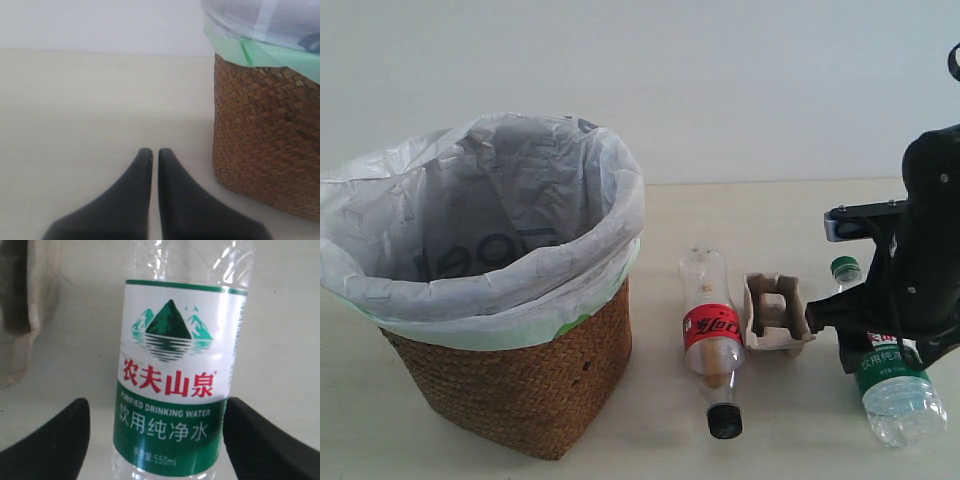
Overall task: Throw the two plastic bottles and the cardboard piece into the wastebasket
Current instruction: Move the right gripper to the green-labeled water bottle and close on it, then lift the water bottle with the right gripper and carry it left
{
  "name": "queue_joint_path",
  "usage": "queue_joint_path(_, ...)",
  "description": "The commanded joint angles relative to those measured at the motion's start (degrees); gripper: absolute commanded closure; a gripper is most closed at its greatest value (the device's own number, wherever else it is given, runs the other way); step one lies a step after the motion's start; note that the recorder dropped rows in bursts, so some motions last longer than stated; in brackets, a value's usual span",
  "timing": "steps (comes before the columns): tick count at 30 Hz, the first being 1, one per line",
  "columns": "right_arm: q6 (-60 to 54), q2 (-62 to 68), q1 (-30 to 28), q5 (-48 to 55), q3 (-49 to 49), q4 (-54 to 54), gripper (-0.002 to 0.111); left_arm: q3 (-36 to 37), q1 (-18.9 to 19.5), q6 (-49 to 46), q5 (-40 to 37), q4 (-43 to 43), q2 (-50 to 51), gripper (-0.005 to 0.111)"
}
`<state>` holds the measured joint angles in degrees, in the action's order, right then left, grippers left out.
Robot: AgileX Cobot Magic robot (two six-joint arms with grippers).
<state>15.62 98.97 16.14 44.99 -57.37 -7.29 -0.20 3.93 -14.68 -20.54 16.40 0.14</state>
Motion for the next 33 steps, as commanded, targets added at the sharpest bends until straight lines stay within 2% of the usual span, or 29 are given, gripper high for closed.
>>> queue_joint_path(1, 0.0, 0.6, -0.2, -0.5, 0.3, -1.0, 0.042, 0.2, 0.2, -0.3, 0.0, -0.3, -0.1, 0.103)
queue_joint_path(10, 2.9, 2.3, -0.2, -2.5, 0.3, -4.8, 0.042, 0.2, 0.2, -0.3, 0.0, -0.3, -0.1, 0.103)
queue_joint_path(25, 3.4, 4.6, -0.2, -2.3, 0.3, -4.6, 0.043, 0.2, 0.2, -0.3, 0.0, -0.3, -0.1, 0.103)
queue_joint_path(28, 3.4, 4.6, -0.2, -2.1, 0.3, -4.6, 0.056, 0.2, 0.2, -0.3, 0.0, -0.3, -0.1, 0.103)
queue_joint_path(33, 3.4, 4.6, -0.2, -2.8, 0.3, -4.6, 0.092, 0.2, 0.2, -0.3, 0.0, -0.3, -0.1, 0.103)
